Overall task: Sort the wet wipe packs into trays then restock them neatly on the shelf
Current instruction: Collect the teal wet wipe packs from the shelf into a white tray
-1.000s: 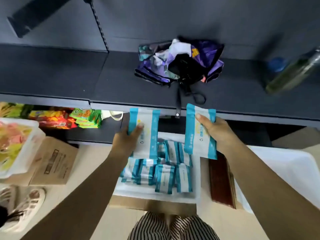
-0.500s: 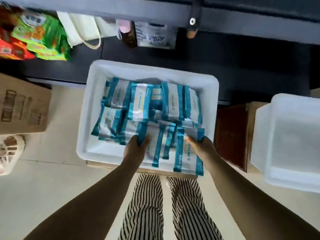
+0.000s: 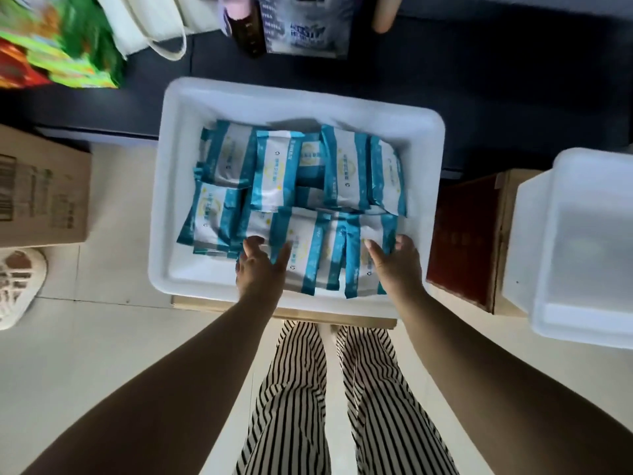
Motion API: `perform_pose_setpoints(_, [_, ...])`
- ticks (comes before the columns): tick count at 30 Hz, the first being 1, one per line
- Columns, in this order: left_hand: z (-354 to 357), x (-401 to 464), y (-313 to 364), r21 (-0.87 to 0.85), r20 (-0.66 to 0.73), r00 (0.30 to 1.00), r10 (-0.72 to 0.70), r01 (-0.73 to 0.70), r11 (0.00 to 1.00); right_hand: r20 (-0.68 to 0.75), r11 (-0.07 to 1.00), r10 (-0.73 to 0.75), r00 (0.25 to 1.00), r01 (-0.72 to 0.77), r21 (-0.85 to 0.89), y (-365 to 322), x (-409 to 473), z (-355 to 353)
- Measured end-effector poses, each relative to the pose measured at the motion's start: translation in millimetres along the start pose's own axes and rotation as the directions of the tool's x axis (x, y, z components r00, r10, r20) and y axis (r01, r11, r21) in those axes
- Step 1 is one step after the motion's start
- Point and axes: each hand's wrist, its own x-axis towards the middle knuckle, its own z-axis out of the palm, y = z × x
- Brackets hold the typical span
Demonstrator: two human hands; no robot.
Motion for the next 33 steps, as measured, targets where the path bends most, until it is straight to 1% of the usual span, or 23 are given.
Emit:
perform_pose_setpoints(2, [-20, -16, 6, 0.064, -0.005, 0.996, 0.092, -0.091, 0.994, 0.045, 1.000, 0.009, 0.999, -0.008, -0.008, -14, -14, -21])
perform_pose_setpoints(3, [-34, -24, 11, 0.104, 0.007, 0.985, 0.171, -0.171, 0.980, 0.046, 1.000, -0.009, 0.999, 0.009, 0.002, -23, -22, -36])
perform_pose_setpoints(5, [-62, -35, 20, 0.213, 0.032, 0.950, 0.311, -0.311, 0.926, 0.065, 0.998, -0.056, 0.996, 0.058, -0.022, -44, -38, -65])
perform_pose_setpoints(6, [-80, -42, 31, 0.255, 0.027, 0.922, 0.386, -0.380, 0.889, 0.062, 0.995, -0.086, 0.994, 0.089, -0.039, -56, -49, -84])
perform_pose_setpoints(8, [-112, -50, 54, 0.334, 0.032, 0.818, 0.574, -0.550, 0.766, 0.044, 0.984, -0.149, 0.988, 0.153, -0.090, -82, -71, -120])
perform_pose_setpoints(9, [-127, -54, 69, 0.370, 0.076, 0.770, 0.633, -0.612, 0.699, 0.021, 0.973, -0.194, 0.981, 0.195, -0.122, -97, -81, -138])
perform_pose_setpoints(10, [-140, -58, 84, 0.407, 0.090, 0.713, 0.696, -0.664, 0.628, -0.003, 0.962, -0.227, 0.974, 0.224, -0.155, -110, -90, -155])
perform_pose_setpoints(11, [-155, -64, 105, 0.427, 0.112, 0.629, 0.769, -0.729, 0.534, -0.045, 0.950, -0.268, 0.962, 0.257, -0.176, -127, -103, -176])
perform_pose_setpoints(12, [-170, -71, 125, 0.439, 0.127, 0.531, 0.838, -0.787, 0.433, -0.086, 0.941, -0.302, 0.949, 0.282, -0.187, -142, -116, -196])
perform_pose_setpoints(14, [-201, -90, 174, 0.441, 0.066, 0.304, 0.950, -0.863, 0.246, -0.202, 0.918, -0.378, 0.903, 0.338, -0.206, -178, -140, -241])
perform_pose_setpoints(16, [-232, -114, 221, 0.472, -0.004, 0.109, 0.994, -0.876, 0.098, -0.306, 0.902, -0.425, 0.852, 0.368, -0.227, -214, -167, -284])
perform_pose_setpoints(19, [-275, -156, 281, 0.528, -0.065, -0.094, 0.993, -0.848, -0.046, -0.424, 0.852, -0.523, 0.739, 0.457, -0.254, -257, -217, -340])
perform_pose_setpoints(21, [-298, -181, 311, 0.568, -0.101, -0.193, 0.976, -0.816, -0.102, -0.476, 0.805, -0.590, 0.652, 0.516, -0.291, -277, -248, -368])
perform_pose_setpoints(23, [-317, -202, 335, 0.590, -0.110, -0.239, 0.965, -0.797, -0.130, -0.512, 0.763, -0.640, 0.573, 0.550, -0.339, -291, -276, -393])
perform_pose_setpoints(25, [-334, -221, 357, 0.624, -0.097, -0.268, 0.958, -0.767, -0.151, -0.521, 0.737, -0.672, 0.526, 0.544, -0.401, -302, -300, -415])
perform_pose_setpoints(29, [-360, -262, 400, 0.658, -0.115, -0.352, 0.929, -0.728, -0.194, -0.558, 0.702, -0.709, 0.432, 0.510, -0.498, -310, -335, -460])
perform_pose_setpoints(31, [-366, -280, 419, 0.663, -0.128, -0.377, 0.917, -0.720, -0.203, -0.569, 0.683, -0.726, 0.386, 0.501, -0.532, -310, -344, -477])
perform_pose_setpoints(33, [-365, -298, 438, 0.665, -0.118, -0.387, 0.914, -0.715, -0.216, -0.585, 0.675, -0.731, 0.351, 0.494, -0.548, -306, -348, -494])
